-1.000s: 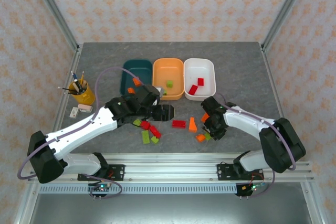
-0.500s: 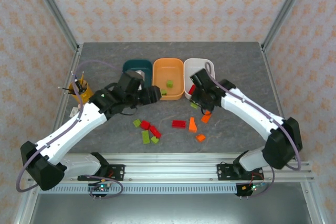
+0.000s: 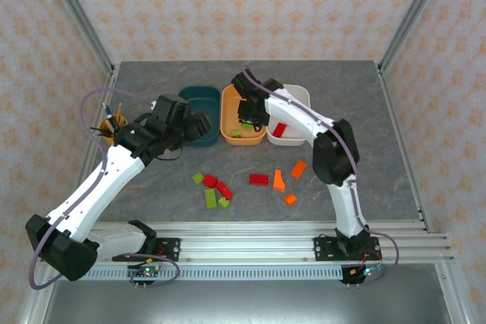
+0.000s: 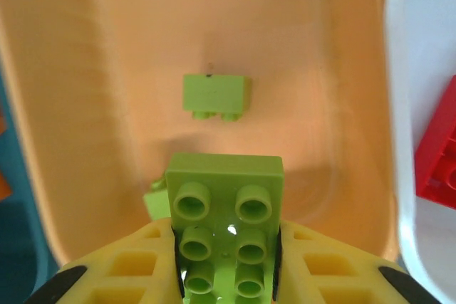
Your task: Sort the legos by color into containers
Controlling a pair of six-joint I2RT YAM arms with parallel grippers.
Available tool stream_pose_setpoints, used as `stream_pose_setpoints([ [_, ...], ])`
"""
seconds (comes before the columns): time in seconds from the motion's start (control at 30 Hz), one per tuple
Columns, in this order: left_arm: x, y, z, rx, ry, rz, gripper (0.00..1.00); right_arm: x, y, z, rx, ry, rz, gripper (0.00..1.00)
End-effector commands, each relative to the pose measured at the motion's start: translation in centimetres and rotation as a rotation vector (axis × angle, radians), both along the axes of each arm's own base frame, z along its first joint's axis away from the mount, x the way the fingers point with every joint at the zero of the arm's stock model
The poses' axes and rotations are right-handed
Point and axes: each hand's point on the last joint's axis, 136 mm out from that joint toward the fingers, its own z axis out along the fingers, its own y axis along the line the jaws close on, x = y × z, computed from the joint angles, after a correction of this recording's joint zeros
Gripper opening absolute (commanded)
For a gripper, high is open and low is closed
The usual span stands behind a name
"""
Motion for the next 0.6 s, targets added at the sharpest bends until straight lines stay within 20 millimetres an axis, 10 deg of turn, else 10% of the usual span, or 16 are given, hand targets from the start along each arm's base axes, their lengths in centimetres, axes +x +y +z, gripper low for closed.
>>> stream_pose_setpoints([
  [0.0,-1.0,1.1,0.5,0.002,-0.011,0.037,0.78,0.2,-2.2,-0.8,-0.076,0.051,-0.12,0.31],
  [0.37,-1.6,0.3,-0.3,-0.025,0.001,-0.015,0.79,1.5,-1.4,-5.0,-0.05,0.129,-0.265,0.39],
  [0.57,-1.8,0.3,-0.2,-0.023,0.002,-0.025,0.79,2.6,-0.2,-2.9,0.002,0.087,-0.257,0.59],
])
